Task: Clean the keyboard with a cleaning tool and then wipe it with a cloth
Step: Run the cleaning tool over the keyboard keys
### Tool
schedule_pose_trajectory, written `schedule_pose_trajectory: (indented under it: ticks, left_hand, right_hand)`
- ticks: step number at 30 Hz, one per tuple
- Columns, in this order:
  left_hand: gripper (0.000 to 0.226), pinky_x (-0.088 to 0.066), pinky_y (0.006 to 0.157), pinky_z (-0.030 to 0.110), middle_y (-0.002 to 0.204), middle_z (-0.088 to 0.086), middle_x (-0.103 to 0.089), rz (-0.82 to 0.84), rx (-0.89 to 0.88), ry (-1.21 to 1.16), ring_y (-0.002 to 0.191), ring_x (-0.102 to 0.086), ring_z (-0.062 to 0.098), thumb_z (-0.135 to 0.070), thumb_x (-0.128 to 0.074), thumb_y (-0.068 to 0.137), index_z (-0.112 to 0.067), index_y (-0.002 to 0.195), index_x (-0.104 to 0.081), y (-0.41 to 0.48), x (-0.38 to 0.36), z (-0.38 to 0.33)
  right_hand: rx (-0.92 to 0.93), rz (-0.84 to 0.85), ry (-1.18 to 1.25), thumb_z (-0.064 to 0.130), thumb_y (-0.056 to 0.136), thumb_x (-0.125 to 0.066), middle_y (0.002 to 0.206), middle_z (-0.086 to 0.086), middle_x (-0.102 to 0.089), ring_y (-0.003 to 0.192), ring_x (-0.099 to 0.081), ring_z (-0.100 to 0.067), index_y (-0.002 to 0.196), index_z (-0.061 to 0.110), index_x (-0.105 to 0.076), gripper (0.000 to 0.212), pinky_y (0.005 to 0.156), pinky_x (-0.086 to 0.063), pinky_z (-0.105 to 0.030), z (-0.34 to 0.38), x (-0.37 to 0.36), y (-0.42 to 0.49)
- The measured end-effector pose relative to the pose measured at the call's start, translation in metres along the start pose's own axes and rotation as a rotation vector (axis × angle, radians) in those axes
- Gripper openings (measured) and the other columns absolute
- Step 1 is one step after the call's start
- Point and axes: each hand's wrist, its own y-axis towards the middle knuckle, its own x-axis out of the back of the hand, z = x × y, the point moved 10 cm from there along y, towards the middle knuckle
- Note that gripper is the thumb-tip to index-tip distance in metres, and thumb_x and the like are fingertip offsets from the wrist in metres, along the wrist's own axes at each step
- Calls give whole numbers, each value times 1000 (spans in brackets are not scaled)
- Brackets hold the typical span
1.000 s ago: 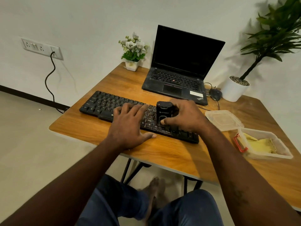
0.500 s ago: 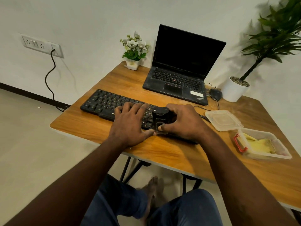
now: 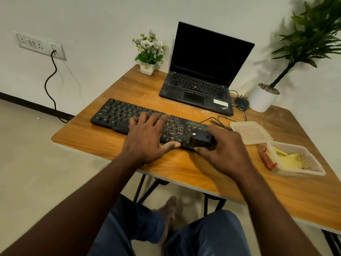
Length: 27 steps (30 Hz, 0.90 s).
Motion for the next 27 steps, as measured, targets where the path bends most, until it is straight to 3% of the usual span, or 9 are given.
schedule_pose_trajectory:
  ticks: [4,9,11,17,21,25,27]
  left_hand:
    - [93,-30,109,50,156,-2,-40,18,-10,24,137,-33,24,-82,-46,84,-31,158,-23,1,-4,-1]
    - [91,-29,110,50,157,-3,-39,24,30,-11,139,-32,25,-89,-41,83,-36,156,-27,2,-2,4]
    - [82,-30,109,52,155,-4,-40,20,3,7,138,-32,26,-86,-43,85,-42,153,-31,2,-1,2]
    - [35,-36,94,46,124,-1,-58,-124,-350,8,118,-46,26,-54,-64,91,-32,118,-67,-12,16,-42]
    - [30,-40,86,43,114,-4,-63,-128,-449,15,110,-50,24,-49,-64,94,-30,115,-74,-16,14,-54]
    - [32,-42,84,42,111,-8,-67,-122,-441,-4,106,-50,20,-49,-62,97,-31,120,-74,-14,11,-50]
    - [33,-42,84,41,111,-9,-67,-110,-432,-8,106,-49,19,-50,-59,98,-30,120,-74,-12,8,-51]
  right_hand:
    - [119,8,32,27,82,-81,102,9,-70,90,-64,-11,115,29,-66,36,75,-57,-34,32,-24,4]
    - [-57,27,-40,30,80,-86,109,6,-72,92,-61,-8,118,30,-65,44,68,-45,-15,-23,0,-17]
    - [-121,-10,-41,28,80,-88,109,3,-74,93,-64,-12,120,27,-67,45,66,-44,-17,-42,15,-24]
    - [-11,-60,15,27,81,-86,109,5,-73,97,-66,-13,122,27,-67,45,77,-59,-31,-1,-4,-8]
    - [-22,-51,11,28,82,-86,111,4,-73,99,-66,-13,123,28,-66,46,80,-59,-32,-3,-9,-2]
    - [-146,-87,25,23,81,-87,109,3,-73,94,-62,-9,121,25,-67,45,71,-48,-14,-41,15,-18]
    - [-150,-124,47,22,80,-87,105,7,-72,93,-62,-7,119,25,-68,44,70,-46,-13,-42,19,-18]
